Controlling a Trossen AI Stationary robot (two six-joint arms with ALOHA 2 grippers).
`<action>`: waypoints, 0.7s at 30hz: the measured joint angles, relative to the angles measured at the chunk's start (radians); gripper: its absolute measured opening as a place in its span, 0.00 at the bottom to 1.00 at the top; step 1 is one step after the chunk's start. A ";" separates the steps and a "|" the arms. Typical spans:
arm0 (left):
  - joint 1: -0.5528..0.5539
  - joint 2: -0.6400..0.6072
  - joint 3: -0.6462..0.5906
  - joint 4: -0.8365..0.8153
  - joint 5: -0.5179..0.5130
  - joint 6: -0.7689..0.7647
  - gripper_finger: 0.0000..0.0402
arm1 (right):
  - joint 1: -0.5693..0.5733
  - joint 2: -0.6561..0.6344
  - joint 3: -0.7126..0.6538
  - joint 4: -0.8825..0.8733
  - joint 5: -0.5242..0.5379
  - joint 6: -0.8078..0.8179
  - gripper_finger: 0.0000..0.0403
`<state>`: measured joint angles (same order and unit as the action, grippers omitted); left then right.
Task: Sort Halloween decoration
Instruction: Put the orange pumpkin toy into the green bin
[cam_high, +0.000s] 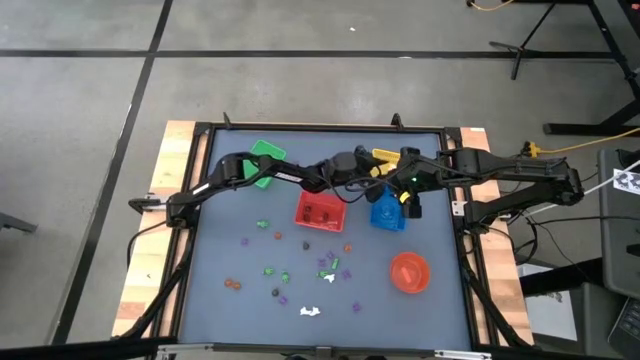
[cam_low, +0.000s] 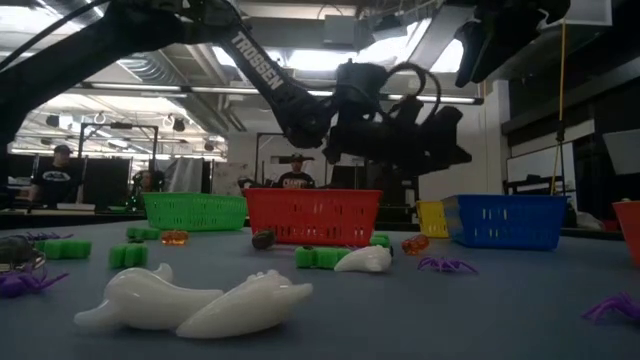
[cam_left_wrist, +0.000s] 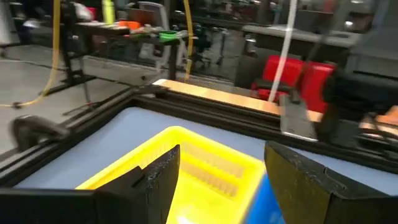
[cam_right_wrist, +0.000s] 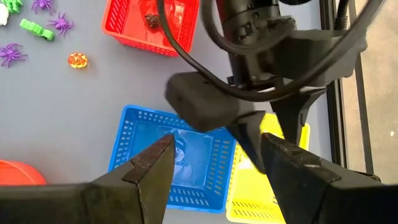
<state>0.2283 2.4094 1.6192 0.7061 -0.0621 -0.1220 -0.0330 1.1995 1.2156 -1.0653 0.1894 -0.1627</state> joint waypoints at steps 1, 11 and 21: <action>-0.004 -0.003 0.000 0.002 0.005 0.002 0.54 | 0.000 0.000 0.000 -0.001 -0.001 0.000 0.59; -0.027 -0.132 0.000 -0.241 0.006 0.108 0.54 | 0.000 0.000 0.000 -0.003 -0.017 0.000 0.59; -0.059 -0.321 0.000 -0.715 0.001 0.220 0.54 | 0.000 0.000 0.000 -0.005 -0.026 0.001 0.59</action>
<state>0.1691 2.0883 1.6196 -0.0090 -0.0608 0.0982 -0.0330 1.1999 1.2156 -1.0707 0.1638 -0.1619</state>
